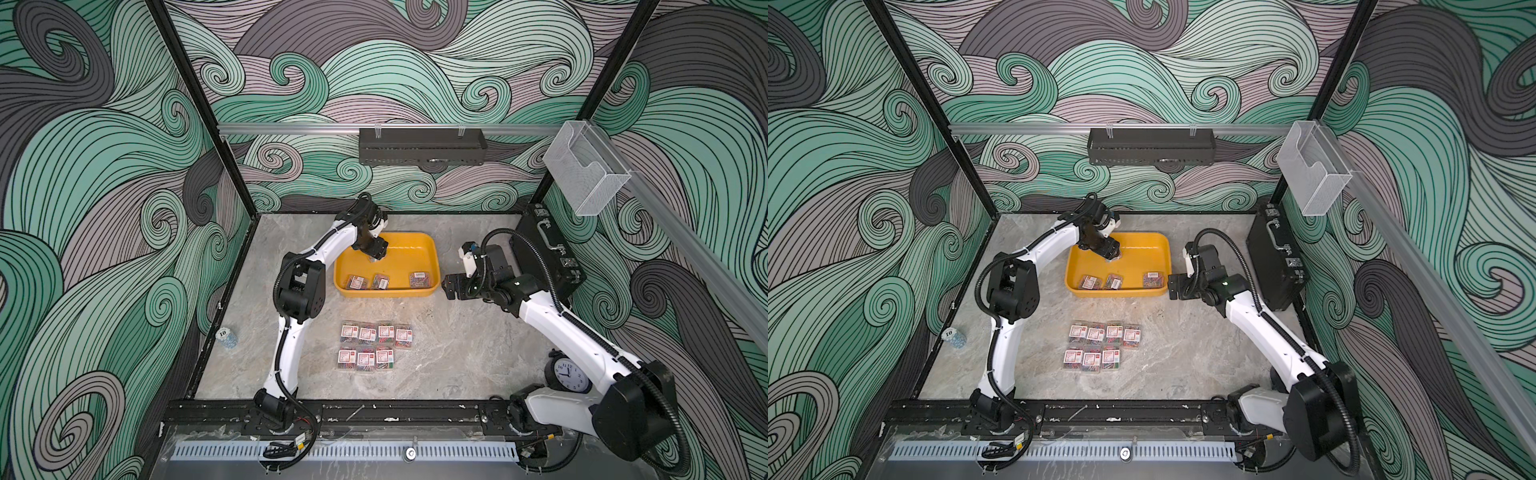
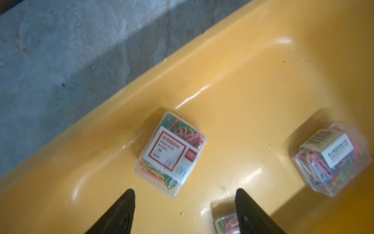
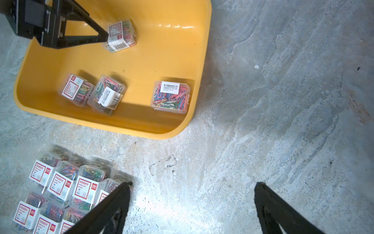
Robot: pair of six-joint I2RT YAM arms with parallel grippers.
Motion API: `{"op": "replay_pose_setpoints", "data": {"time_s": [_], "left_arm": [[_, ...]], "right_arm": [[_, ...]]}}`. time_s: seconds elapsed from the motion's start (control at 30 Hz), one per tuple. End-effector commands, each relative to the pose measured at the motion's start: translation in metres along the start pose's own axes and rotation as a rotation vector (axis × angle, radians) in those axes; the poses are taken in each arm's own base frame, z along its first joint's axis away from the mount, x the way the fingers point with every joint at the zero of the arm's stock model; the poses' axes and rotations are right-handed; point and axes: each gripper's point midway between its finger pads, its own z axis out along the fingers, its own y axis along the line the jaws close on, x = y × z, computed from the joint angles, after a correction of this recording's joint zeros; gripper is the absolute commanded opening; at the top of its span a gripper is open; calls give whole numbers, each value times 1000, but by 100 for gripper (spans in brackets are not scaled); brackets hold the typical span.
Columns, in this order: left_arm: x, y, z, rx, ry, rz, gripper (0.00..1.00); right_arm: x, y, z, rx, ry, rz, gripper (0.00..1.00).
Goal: Take the paper clips out of the storage box
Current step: Pick up the boxed paper clips from the storage box.
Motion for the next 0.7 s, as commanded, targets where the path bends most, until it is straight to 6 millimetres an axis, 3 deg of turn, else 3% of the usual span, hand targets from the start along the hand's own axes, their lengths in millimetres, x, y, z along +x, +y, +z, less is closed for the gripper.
{"op": "replay_pose_setpoints", "data": {"time_s": [0.0, 0.1, 0.4, 0.67], "left_arm": [[0, 6, 4, 0, 23, 26, 77], [0, 14, 17, -31, 35, 29, 77], [8, 12, 44, 7, 77, 40, 76], [11, 5, 45, 50, 90, 21, 71]], "right_arm": [[3, -7, -11, 18, -10, 23, 96], [5, -9, -15, 21, -19, 35, 96], [5, -13, -24, 32, -25, 42, 96], [0, -15, -33, 43, -46, 42, 97]]}}
